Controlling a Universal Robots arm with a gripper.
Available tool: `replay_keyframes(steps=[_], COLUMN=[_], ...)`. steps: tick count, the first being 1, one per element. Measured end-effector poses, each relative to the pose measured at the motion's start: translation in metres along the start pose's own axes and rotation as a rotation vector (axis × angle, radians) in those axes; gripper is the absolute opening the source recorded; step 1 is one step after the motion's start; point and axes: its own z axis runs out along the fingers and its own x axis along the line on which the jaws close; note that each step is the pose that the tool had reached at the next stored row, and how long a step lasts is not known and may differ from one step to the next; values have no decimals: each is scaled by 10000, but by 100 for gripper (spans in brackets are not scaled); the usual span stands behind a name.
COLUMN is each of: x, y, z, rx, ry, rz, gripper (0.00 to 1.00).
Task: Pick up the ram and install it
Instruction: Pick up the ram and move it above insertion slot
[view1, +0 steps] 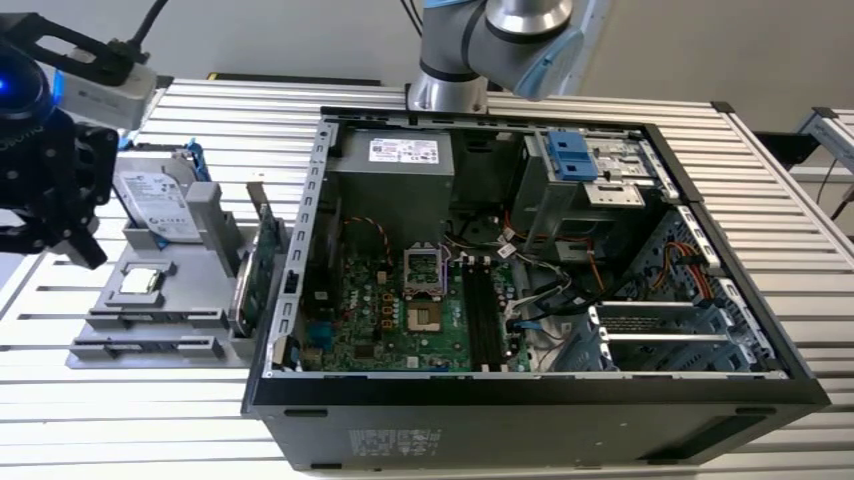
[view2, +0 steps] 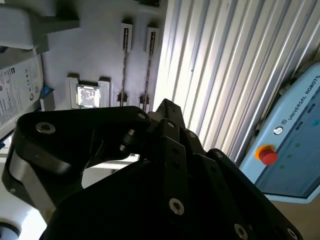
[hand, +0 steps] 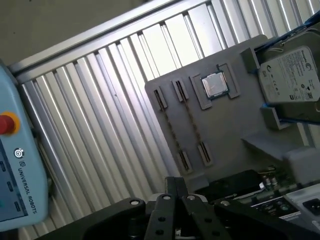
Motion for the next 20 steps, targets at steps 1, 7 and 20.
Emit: replay_keyframes(steps=[1,7,20], x=[0,0,0], y=[0,-1,0], z=[0,0,0], rx=[1,51,163], ry=[-21,-80,-196], rz=[-138,-1220,-3567], gripper=[0,0,0])
